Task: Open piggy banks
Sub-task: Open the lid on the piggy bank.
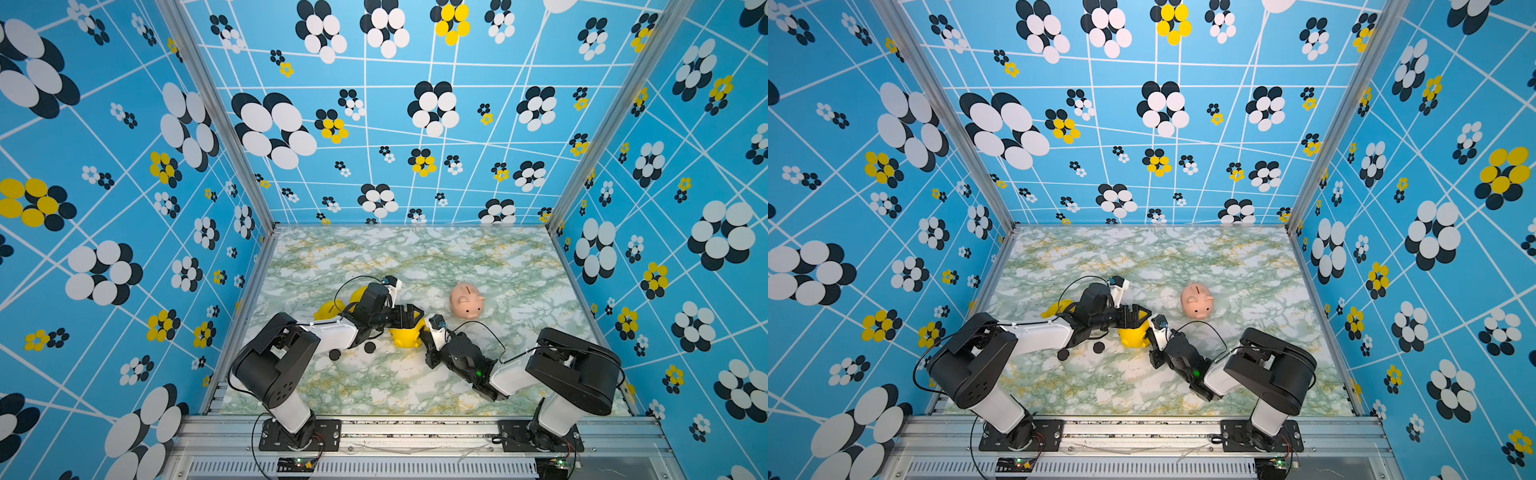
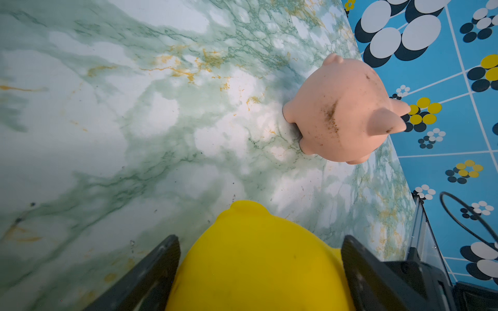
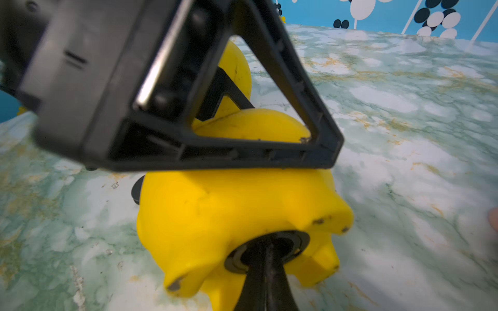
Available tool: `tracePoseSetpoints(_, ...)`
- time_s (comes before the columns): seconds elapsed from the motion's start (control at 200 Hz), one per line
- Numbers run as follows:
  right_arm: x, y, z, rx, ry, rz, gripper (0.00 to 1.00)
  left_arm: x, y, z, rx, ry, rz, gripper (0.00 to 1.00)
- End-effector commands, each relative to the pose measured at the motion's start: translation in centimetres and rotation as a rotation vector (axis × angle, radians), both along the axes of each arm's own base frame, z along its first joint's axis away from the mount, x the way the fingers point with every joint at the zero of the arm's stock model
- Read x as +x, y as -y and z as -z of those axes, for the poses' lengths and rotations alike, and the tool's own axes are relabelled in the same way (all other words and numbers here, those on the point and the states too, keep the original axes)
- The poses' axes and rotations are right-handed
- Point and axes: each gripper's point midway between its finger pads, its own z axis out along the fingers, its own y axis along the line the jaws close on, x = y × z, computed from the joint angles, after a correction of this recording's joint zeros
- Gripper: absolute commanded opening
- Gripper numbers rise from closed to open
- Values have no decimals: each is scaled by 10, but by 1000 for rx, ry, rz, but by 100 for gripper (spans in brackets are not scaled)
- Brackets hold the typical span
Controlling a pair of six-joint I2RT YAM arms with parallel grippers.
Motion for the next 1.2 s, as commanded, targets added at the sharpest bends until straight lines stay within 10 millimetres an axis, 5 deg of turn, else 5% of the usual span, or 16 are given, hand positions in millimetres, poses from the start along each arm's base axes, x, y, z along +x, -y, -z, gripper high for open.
tracePoseSetpoints(0.0,-80,-96,-30,-67,206,-566,0,-149,-27,123,264,-564,238,94)
tracePoseSetpoints(0.37,-61,-90,-7,-460,543,-548,0,-149,-29,126,270,-569,242,94)
tracePoseSetpoints(0.725,-42,-77,25,-1039,861,-639,0,-147,-30,128,266,-575,223,94)
tracePoseSetpoints(0.965,-35,-88,26,-1186,1036,-686,0,-149,-32,132,268,-598,222,93)
tracePoseSetpoints(1.195,-26,-74,18,-1154,974,-604,0,-136,-46,138,347,-583,142,93)
